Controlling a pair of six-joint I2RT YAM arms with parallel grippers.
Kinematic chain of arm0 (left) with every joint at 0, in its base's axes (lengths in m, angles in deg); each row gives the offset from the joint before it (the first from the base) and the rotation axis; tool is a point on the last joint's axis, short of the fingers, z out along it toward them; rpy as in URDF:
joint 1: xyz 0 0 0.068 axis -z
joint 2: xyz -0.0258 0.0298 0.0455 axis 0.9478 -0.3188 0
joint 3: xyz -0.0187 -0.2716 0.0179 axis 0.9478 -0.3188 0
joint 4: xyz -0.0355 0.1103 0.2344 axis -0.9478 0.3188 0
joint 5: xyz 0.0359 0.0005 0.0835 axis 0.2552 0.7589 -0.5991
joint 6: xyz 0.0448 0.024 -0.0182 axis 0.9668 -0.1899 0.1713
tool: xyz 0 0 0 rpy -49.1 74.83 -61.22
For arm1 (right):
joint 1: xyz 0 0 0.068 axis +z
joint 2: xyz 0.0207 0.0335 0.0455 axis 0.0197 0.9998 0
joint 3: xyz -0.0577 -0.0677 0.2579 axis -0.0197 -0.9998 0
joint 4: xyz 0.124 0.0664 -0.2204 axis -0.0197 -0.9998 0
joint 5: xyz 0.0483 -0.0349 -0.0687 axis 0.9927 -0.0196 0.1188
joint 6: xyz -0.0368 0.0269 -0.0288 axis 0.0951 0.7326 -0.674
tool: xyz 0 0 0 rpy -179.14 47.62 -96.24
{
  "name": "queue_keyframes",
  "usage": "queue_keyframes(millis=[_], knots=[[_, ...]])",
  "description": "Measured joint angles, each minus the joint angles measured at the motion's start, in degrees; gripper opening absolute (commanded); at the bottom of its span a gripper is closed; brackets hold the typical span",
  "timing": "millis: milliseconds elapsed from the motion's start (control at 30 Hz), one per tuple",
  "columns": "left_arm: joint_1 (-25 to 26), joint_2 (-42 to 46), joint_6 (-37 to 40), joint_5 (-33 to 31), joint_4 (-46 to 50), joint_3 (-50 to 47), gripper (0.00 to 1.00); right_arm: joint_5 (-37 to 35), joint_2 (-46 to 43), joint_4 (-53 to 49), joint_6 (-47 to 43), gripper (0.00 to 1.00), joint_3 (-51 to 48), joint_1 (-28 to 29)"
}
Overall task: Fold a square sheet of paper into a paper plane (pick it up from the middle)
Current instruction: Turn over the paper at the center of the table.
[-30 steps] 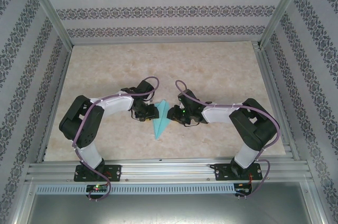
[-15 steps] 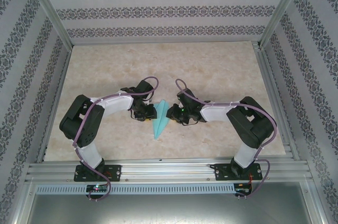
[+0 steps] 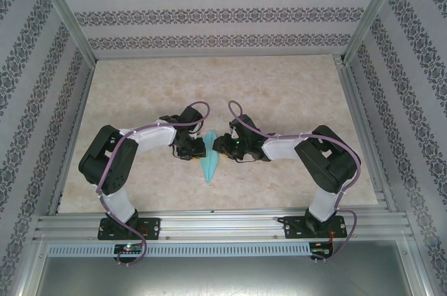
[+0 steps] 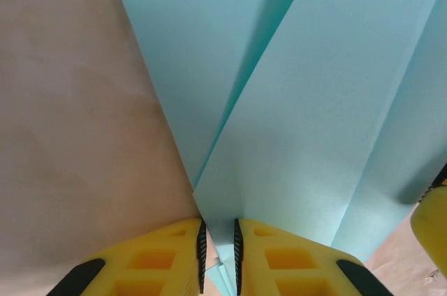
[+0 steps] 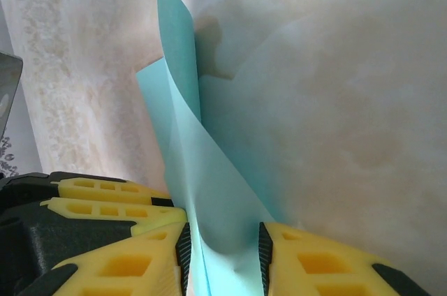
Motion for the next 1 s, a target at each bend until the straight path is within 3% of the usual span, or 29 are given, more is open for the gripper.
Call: queue_keyframes(millis=[233,533,1000], knots=[[0.00,0.57,-0.02,-0.59,-0.55,-0.83,0.19,-0.28,0.28,-4.00,-3.98,0.36,2.05,-0.87],[0.00,1.20,-0.07,-0.90,-1.79,-1.97,0.17,4.90,5.25,-1.22,-4.76,0.37,5.38,-1.66],[0.02,1.75,-0.07,-1.25,-2.73,-2.89,0.16,0.28,3.65,-13.49,-13.70,0.41,10.19,-3.15]])
